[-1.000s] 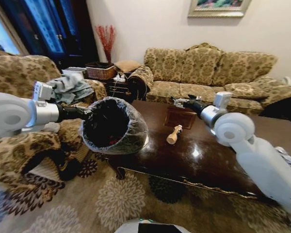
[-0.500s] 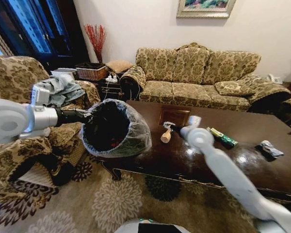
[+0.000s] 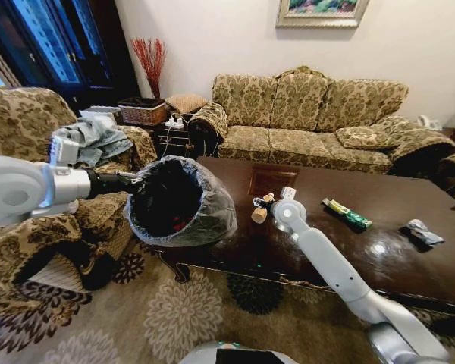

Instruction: Move to the front of the table and place the trash on the table into the trash bin.

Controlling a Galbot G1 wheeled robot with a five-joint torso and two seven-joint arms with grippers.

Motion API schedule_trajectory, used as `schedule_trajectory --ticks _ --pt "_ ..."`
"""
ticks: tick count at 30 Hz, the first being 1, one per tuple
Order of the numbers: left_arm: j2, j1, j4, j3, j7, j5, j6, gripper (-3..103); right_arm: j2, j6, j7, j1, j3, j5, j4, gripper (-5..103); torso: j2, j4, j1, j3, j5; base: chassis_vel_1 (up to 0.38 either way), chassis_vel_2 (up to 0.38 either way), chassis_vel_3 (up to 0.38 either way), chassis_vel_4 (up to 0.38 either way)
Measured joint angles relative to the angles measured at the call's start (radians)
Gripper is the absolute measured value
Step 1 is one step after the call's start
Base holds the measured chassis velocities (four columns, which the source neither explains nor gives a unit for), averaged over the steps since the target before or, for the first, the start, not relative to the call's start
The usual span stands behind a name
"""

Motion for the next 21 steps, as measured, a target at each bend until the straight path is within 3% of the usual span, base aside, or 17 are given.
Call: schedule_trajectory --ticks 7,14,17,20,21 --pt "-0.001 0.000 0.001 0.001 0.013 -0.001 -0.005 0 0.047 -0.001 -0.011 0.003 0.012 -0.001 -0.063 101 0.000 -0.0002 0.000 0.000 0.0000 0.000 0.000 0.000 0.000" --pt "0.001 -0.004 0.016 -0.006 0.025 -0.001 -0.007 0 0.084 0.015 -0.023 0.006 0.024 -0.006 -0.116 84 0.000 -0.0002 0.000 0.000 -0.0003 0.000 0.000 0.000 0.000" --pt "0.006 -0.005 0.020 -0.007 0.028 -0.001 -0.009 0 0.089 0.018 -0.029 0.007 0.034 -0.009 -0.126 68 0.000 -0.0003 0.000 0.000 -0.0002 0.000 0.000 0.000 0.000" --pt "0.008 -0.006 0.023 -0.007 0.030 -0.001 -0.011 0 0.088 0.023 -0.032 0.005 0.035 -0.011 -0.124 62 0.000 -0.0002 0.000 0.000 0.0001 0.000 0.000 0.000 0.000" --pt "0.009 -0.006 0.026 -0.008 0.032 -0.001 -0.013 0 0.082 0.036 -0.032 0.001 0.034 -0.012 -0.108 51 0.000 0.0000 0.000 0.000 0.0004 0.000 0.000 0.000 0.000"
